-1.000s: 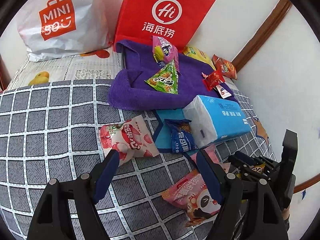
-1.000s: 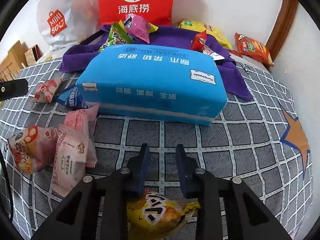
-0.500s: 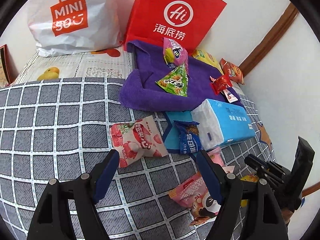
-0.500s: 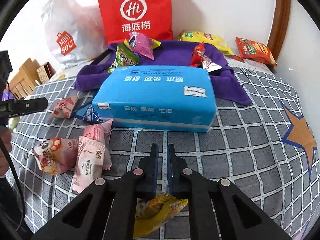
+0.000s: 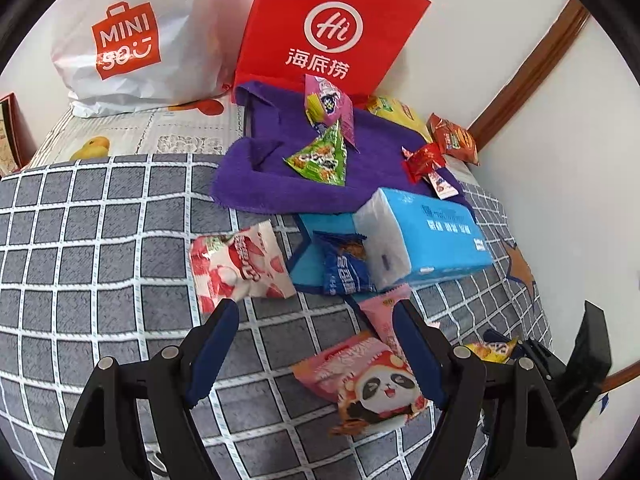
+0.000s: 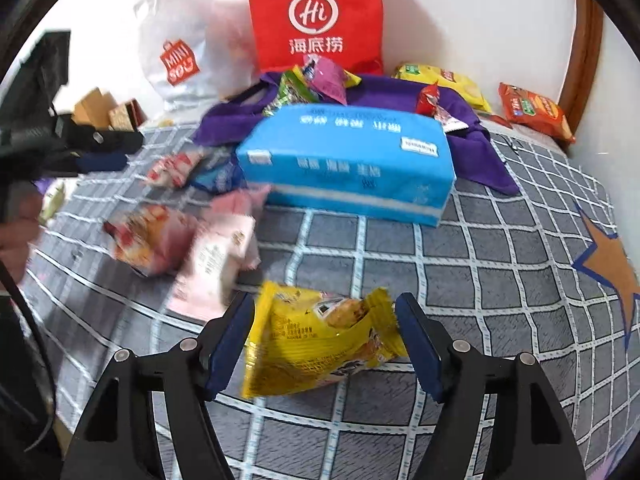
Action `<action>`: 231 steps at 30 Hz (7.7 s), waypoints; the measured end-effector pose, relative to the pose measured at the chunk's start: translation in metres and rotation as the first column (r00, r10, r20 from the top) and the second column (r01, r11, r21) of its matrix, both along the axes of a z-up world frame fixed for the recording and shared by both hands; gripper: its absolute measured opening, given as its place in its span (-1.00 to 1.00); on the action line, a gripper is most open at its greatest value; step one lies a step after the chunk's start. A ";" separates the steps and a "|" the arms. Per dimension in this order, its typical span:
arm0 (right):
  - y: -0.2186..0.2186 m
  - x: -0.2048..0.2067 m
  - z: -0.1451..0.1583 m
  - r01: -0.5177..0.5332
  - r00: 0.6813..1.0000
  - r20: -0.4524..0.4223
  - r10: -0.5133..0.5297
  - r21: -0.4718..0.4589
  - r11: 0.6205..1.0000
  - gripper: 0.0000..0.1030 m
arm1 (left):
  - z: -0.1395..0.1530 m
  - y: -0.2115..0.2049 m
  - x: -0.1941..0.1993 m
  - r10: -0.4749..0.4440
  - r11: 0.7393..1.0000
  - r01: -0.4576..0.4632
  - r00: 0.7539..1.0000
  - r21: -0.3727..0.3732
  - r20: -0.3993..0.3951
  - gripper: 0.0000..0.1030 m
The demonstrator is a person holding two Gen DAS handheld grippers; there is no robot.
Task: Organize snacks
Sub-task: 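Grasp the yellow chip bag with the right gripper and lift it, then grasp the pink panda snack bag with the left gripper while the right holds the yellow bag, then carry the yellow bag and the panda bag over the purple towel, then lower the yellow bag onto the towel and open the right gripper while the left holds the panda bag, then lower the pink panda bag onto the purple towel and open the left gripper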
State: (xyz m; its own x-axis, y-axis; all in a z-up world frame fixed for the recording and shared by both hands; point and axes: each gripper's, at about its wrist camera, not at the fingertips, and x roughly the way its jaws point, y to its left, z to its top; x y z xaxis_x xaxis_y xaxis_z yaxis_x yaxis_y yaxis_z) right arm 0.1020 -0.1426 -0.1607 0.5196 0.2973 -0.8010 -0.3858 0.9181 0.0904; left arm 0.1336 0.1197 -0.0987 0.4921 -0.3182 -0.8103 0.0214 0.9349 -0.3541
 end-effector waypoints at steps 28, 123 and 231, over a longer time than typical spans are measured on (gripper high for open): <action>-0.058 -0.009 0.017 0.072 0.997 0.018 -0.075 0.119 0.990 0.27 | -0.035 -0.065 -0.033 -0.041 0.991 0.052 0.995 0.119 -0.096 0.16; -0.010 0.251 0.122 0.139 0.979 0.127 -0.162 0.176 0.975 0.26 | 0.066 -0.049 0.176 -0.096 0.994 0.090 0.990 0.066 0.099 0.16; 0.000 0.236 0.121 0.151 0.982 0.109 -0.157 0.056 0.987 0.46 | 0.037 -0.054 0.190 -0.111 0.994 0.111 0.993 -0.012 0.025 0.56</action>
